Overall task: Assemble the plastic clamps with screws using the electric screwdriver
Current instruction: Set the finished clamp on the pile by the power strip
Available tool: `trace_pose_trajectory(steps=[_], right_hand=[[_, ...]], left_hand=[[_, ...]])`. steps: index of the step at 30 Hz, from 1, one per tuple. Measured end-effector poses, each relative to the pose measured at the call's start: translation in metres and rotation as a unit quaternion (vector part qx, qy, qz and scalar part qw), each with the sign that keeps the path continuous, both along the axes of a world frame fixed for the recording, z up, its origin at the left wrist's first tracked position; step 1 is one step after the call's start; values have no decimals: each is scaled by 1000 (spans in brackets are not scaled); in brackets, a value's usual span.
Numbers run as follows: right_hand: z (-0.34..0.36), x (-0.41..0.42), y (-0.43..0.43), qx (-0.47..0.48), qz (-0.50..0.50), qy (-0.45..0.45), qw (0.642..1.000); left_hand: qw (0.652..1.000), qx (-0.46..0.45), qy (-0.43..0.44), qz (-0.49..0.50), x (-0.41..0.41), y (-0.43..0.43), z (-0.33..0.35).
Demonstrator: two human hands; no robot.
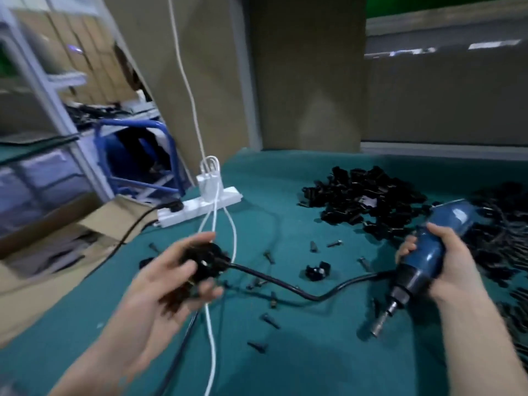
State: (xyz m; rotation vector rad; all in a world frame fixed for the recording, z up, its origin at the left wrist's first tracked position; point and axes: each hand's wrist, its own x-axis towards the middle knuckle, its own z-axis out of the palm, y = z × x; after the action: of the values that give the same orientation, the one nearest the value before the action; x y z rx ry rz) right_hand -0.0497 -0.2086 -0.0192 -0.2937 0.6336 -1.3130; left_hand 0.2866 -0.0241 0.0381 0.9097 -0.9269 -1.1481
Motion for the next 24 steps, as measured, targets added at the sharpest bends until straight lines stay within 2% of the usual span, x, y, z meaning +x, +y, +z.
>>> trace_pose_trajectory(steps=[1,2,3,5,6,8,9,11,14,16,17,19,21,22,24], right_hand=[[-3,2,-1,-9,9,35,999],[-5,4,-1,-17,11,62,998],[-7,6,-2,-24,7,83,996],[-9,9,-4,-21,-1,111,994],[-9,9,-4,-16,-3,117,993],[-8,7,-3,-8,-5,114,993],[-7,6,-3,-2,-5,109,994],[-5,4,0,12,-1,102,995],[-1,2,3,21,3,99,995],[1,1,5,30,7,104,994],[2,1,6,33,8,107,994],[3,0,6,40,7,110,993],[3,0,6,53,8,112,992],[3,0,6,56,10,111,992],[4,0,6,57,5,109,992]], left_hand=[[996,-22,-29,87,20,6,1],[981,-29,-93,168,37,9,1],[955,-25,-184,230,52,9,1],[893,-8,-347,287,76,0,-2],[875,-4,-386,291,86,-9,-5],[862,6,-415,289,97,-36,-10],[842,9,-451,296,100,-53,-12],[771,17,-572,281,105,-86,-16],[714,71,-676,168,105,-116,-20],[664,90,-729,140,108,-122,-22],[660,96,-733,133,109,-124,-22],[677,124,-716,114,106,-124,-21],[705,137,-678,158,96,-124,-16],[713,99,-657,223,88,-124,-11],[699,-59,-614,361,55,-121,7]])
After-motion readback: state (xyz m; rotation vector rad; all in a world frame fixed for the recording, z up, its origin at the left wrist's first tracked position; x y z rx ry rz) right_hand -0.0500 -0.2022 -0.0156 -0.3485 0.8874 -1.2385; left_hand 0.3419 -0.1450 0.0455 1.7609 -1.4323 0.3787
